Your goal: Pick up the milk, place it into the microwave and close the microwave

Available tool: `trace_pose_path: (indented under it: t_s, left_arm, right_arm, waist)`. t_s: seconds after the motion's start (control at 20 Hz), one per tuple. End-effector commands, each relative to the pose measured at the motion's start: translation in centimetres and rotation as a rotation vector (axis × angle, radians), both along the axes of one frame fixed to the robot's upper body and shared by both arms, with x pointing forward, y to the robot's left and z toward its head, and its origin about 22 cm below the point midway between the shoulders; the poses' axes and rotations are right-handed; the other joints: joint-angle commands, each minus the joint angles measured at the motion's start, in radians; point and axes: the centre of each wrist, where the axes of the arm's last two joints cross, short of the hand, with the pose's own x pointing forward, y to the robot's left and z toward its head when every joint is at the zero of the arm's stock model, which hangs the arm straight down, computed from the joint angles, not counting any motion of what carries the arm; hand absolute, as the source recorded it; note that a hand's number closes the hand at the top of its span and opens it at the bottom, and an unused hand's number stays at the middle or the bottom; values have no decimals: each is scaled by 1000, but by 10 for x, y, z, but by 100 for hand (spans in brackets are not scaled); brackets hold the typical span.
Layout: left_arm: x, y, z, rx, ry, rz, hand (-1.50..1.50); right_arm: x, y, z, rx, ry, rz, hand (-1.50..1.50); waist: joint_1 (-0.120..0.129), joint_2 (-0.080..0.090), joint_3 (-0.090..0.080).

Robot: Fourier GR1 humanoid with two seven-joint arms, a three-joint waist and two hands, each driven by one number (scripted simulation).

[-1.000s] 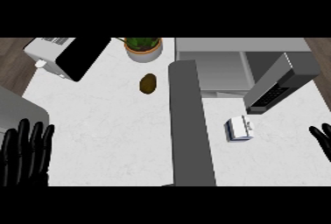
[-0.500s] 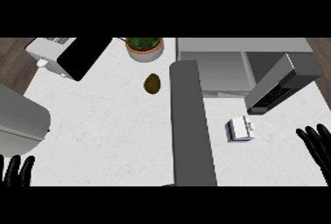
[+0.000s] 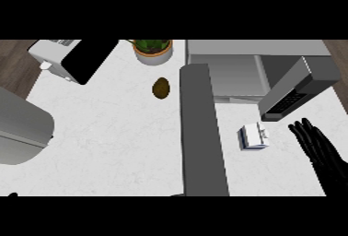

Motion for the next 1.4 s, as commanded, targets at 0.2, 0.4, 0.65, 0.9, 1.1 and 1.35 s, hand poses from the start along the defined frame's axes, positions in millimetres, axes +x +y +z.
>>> trace_pose_path:
  t_s: [0.2,0.4,0.65,0.9,1.1,1.35]
  left_arm:
    - [-22,17,-6,5,-3,7,-150]
    - [-23,13,7,15,-11,9,-150]
    - [-49,27,-3,11,-5,-6,-150]
    - [-42,12,-9,16,-12,-1,-150]
    - [-33,21,1,9,3,-2,-150]
    - [-39,12,-6,6,-1,8,-150]
  right_arm:
    - [36,17,-31,-59,2,-9,-150]
    - [36,15,-42,-95,-1,-27,-150]
    - [68,-3,-61,-129,16,-99,-150]
    - [91,4,-83,-172,25,-141,-150]
    - [92,-5,-121,-155,45,-119,-150]
    - [83,-6,-144,-149,84,-55,-150]
  waist:
    - [2,0,0]
    - [-3,1,0]
    - [10,0,0]
    - [7,2,1]
    - [6,5,1]
    - [6,3,1]
